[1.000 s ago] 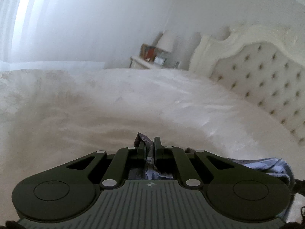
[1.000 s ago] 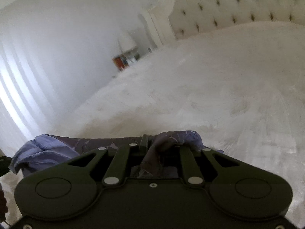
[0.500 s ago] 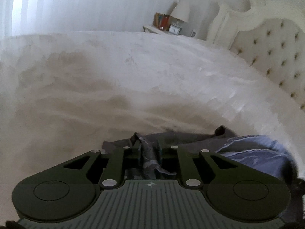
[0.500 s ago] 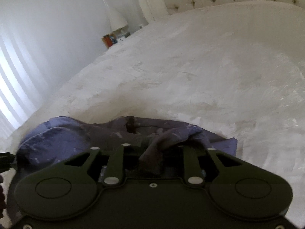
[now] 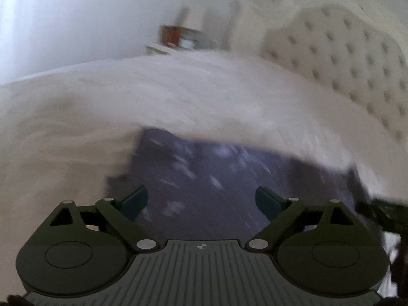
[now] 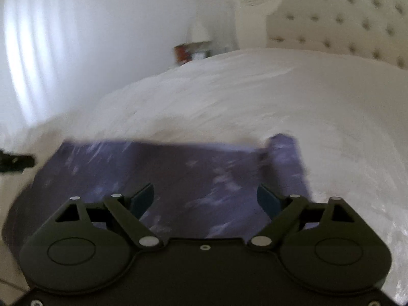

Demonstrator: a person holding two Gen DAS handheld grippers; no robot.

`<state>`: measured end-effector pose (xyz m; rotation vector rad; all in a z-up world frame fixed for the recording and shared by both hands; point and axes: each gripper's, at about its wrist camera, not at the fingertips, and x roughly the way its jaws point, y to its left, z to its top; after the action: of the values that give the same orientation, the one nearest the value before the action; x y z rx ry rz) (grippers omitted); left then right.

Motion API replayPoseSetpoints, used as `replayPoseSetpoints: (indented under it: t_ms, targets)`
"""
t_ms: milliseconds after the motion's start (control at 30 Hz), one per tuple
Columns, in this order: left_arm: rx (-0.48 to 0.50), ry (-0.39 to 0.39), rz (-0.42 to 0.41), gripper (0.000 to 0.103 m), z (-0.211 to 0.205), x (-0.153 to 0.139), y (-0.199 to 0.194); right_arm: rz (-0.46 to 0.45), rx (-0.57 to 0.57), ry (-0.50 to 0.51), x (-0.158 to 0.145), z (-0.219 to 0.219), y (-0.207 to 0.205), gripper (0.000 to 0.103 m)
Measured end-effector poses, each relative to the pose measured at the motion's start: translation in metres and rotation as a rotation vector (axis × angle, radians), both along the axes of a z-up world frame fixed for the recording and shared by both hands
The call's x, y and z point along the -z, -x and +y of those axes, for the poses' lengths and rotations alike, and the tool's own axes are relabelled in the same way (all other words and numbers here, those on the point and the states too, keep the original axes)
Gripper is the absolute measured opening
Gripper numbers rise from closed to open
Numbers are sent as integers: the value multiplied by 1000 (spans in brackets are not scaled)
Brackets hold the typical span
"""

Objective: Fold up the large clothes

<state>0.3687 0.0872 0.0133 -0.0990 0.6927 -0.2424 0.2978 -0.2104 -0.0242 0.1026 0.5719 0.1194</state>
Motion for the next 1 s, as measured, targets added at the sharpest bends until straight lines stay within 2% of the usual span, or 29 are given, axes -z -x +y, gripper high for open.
replayPoseSetpoints:
  t_ms: [133, 233, 333, 400, 500, 567, 633, 733, 833, 1000]
  targets:
    - [58, -154, 12, 92, -26, 26, -3, 56, -82, 116, 15, 35, -11, 90]
    - [10, -196, 62, 92, -17, 48, -19, 114, -53, 137, 34, 31, -25, 91]
    - [-18, -168, 74, 93, -1, 60, -33, 115, 48, 141, 45, 3, -36, 97]
    - [-11, -139, 93, 94, 5, 61, -36, 126, 135, 74, 50, -25, -41, 96]
    - [-6, -163, 94, 94, 2, 59, -40, 160, 242, -28, 59, -57, -43, 102]
    - [-9, -154, 92, 93, 4, 54, -37, 172, 255, -97, 61, -66, -40, 102]
    - [-12, -134, 84, 93, 6, 47, -31, 162, 249, -100, 55, -67, -31, 102]
    - [26, -63, 63, 94, 22, 34, -12, 147, 212, -143, 47, -73, -10, 102]
    - [48, -15, 53, 103, 42, 26, 13, 133, 189, -198, 43, -84, 18, 102]
    - [23, 62, 103, 103, 72, 30, 47, 151, 149, -313, 44, -101, 66, 102]
